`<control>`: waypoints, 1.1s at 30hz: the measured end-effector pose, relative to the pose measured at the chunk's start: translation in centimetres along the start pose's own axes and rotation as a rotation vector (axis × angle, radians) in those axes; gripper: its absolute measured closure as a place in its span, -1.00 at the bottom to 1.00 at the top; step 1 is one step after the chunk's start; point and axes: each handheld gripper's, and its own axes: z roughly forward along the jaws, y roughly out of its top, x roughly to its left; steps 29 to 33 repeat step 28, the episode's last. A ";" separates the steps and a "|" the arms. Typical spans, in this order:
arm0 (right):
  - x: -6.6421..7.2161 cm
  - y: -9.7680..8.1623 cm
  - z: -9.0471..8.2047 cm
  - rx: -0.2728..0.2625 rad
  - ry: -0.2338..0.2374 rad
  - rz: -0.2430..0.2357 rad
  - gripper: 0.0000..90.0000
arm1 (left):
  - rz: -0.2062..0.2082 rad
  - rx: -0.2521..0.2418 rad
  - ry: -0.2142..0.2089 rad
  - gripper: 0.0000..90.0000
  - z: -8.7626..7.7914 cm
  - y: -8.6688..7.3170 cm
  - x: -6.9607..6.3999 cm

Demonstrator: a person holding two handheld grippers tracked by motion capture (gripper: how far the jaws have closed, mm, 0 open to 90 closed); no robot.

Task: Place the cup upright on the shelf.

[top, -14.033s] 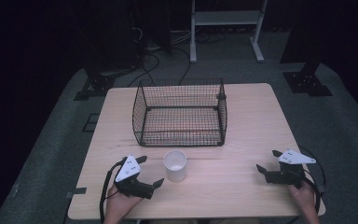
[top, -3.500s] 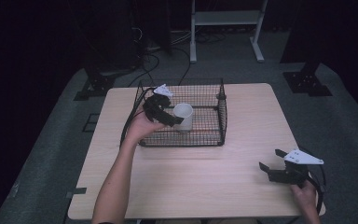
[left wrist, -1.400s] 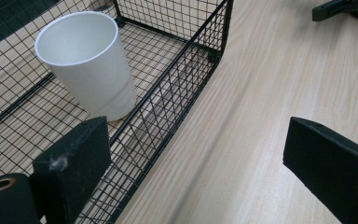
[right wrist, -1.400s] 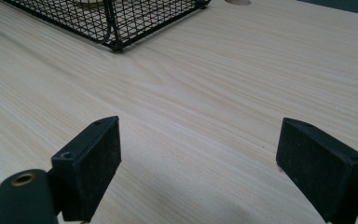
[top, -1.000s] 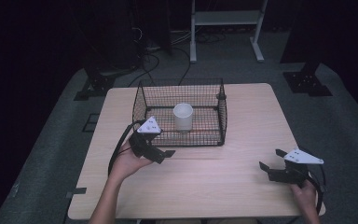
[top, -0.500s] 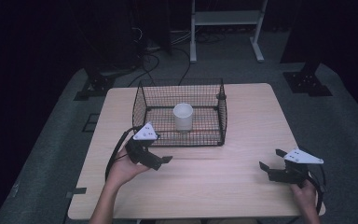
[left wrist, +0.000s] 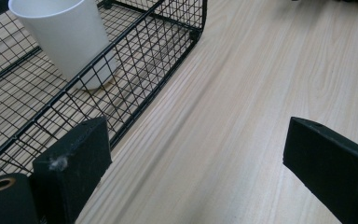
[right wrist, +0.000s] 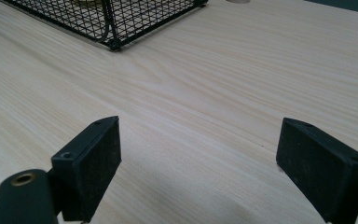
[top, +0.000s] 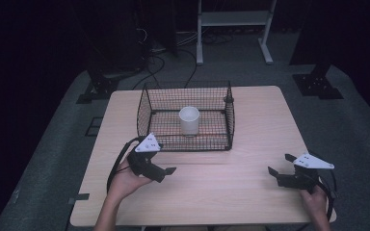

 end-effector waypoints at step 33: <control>0.1 0.0 0.0 0.002 -0.004 -0.012 -0.71 | -0.058 -0.022 0.002 -0.85 0.0 -4.5 -3.4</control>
